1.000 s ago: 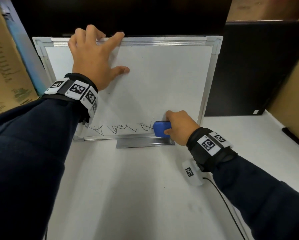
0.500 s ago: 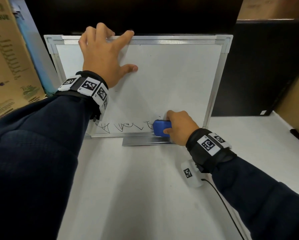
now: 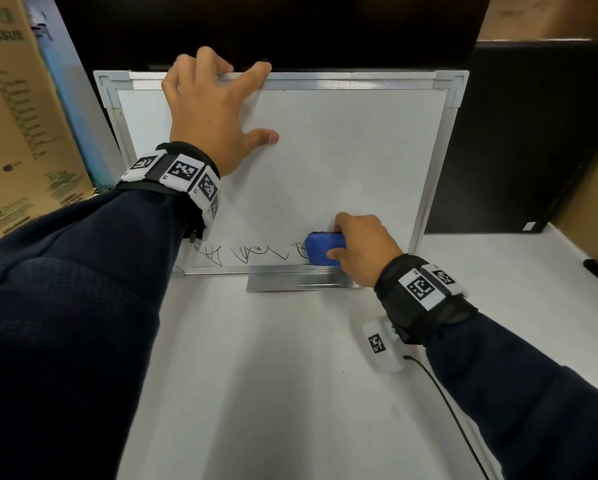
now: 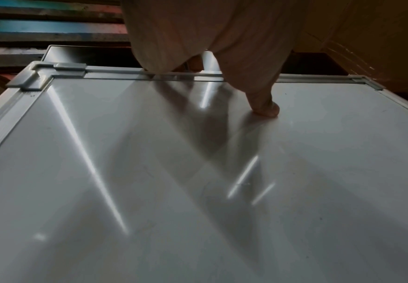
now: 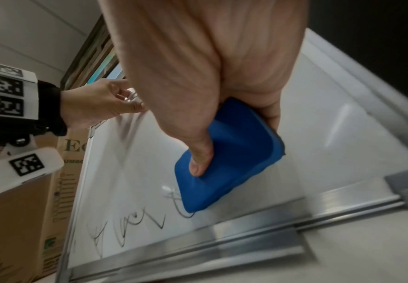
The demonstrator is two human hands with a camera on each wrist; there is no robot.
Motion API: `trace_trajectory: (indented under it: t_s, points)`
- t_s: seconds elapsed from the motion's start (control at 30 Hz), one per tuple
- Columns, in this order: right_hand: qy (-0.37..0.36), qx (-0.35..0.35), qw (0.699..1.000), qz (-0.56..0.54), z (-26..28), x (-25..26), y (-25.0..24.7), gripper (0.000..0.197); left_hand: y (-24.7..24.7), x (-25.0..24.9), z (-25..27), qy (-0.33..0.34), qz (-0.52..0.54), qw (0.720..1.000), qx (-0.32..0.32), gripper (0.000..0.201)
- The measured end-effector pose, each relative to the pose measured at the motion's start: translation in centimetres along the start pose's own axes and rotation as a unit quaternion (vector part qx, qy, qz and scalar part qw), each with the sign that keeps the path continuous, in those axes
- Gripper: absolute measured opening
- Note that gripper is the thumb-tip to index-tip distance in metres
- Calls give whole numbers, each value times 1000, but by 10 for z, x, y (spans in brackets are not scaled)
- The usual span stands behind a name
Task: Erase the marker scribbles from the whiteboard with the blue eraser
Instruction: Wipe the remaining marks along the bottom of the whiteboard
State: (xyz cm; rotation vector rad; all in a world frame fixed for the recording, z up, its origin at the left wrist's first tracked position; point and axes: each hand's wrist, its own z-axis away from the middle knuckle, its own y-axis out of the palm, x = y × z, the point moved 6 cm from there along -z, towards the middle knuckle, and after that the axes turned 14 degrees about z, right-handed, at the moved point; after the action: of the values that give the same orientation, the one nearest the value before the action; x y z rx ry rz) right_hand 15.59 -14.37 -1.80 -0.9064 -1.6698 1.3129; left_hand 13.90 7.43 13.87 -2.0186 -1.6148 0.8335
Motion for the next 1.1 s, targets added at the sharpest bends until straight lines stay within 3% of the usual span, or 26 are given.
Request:
trace_trajectory:
  t_s: [0.23, 0.53, 0.8, 1.1]
  points:
    - [29, -18, 999, -4, 7, -26, -11, 24, 2, 2, 1, 1, 1, 1000, -4, 78]
    - [-25, 29, 999, 22, -6, 43, 15, 28, 1, 3, 1, 1, 1, 1000, -7, 77]
    - [51, 37, 997, 34, 6, -12, 8, 26, 3, 3, 0, 1, 10, 1000, -15, 77]
    - [-20, 44, 999, 18, -9, 62, 21, 34, 0, 2, 1, -1, 4, 1000, -18, 77]
